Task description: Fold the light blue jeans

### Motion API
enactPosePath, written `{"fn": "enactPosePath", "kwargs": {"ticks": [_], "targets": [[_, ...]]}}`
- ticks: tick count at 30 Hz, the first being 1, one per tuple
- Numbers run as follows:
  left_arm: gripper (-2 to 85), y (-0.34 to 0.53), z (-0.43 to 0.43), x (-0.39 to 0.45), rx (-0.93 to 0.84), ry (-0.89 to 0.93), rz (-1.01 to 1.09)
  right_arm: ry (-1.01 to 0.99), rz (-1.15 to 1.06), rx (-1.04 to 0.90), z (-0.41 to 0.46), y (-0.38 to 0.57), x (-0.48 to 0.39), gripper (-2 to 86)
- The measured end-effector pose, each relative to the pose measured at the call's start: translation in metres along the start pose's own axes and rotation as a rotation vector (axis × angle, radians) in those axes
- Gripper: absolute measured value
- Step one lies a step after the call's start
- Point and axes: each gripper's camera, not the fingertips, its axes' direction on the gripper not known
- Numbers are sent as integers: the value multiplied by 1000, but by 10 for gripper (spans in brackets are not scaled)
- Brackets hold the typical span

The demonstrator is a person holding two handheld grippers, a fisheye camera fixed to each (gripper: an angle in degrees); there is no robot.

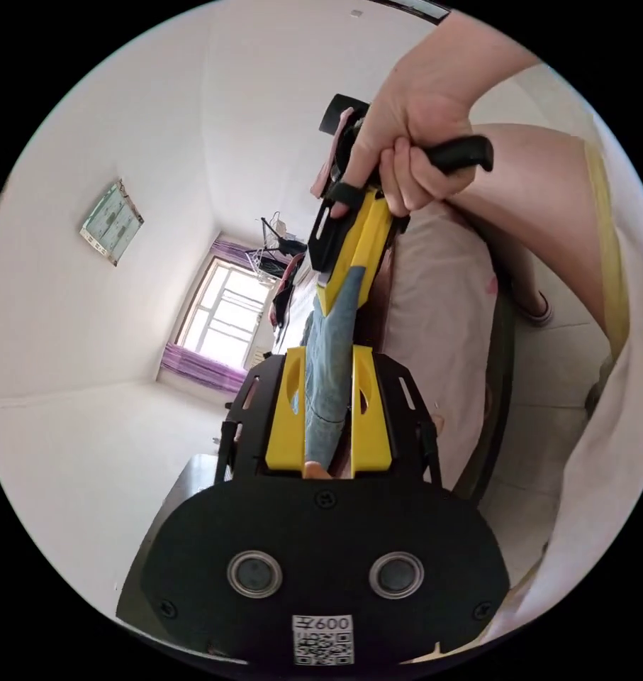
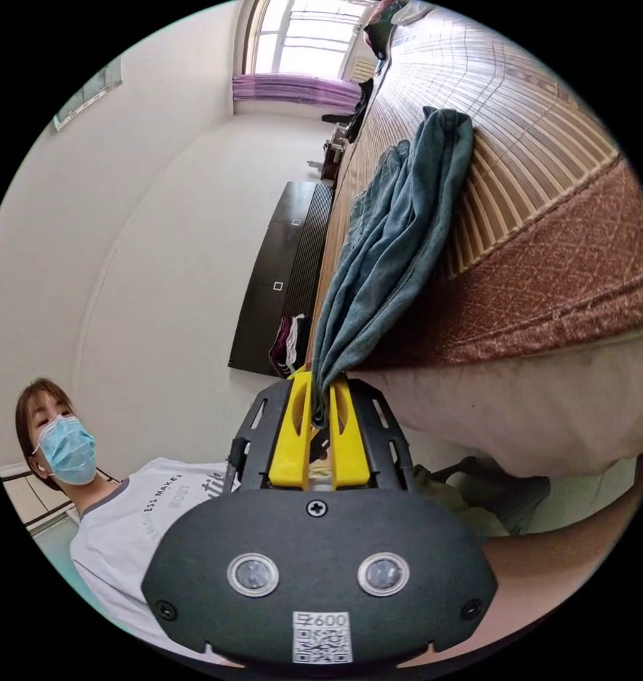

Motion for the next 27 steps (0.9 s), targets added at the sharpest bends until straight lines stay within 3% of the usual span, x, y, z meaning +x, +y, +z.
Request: {"fn": "enactPosePath", "kwargs": {"ticks": [4,11,13,15,18,20,21,23,25,27], "targets": [[66,-1,0,-67,40,43,-23,-58,40,20,-18,-16,-11,-6],[44,14,-14,-157,119,-61,228,-142,96,39,-6,-32,-14,-7],[48,32,-11,-209,146,12,152,-180,136,66,10,-29,-8,-7],[59,49,-3,-265,90,96,-16,-214,179,110,33,-23,0,-7],[88,86,10,-369,-161,263,-509,-244,212,195,61,-10,3,-7],[98,155,8,-446,-259,474,-1088,-203,192,250,67,-3,-3,-7],[100,175,7,-459,-244,540,-1237,-186,184,257,67,-2,-5,-7],[112,241,21,-489,-149,880,-1701,-130,152,256,63,-2,-7,-7],[126,262,42,-499,-85,1153,-1886,-121,141,247,60,-5,-7,-7],[136,267,55,-510,8,1273,-1991,-131,137,254,58,-9,-10,-7]]}}
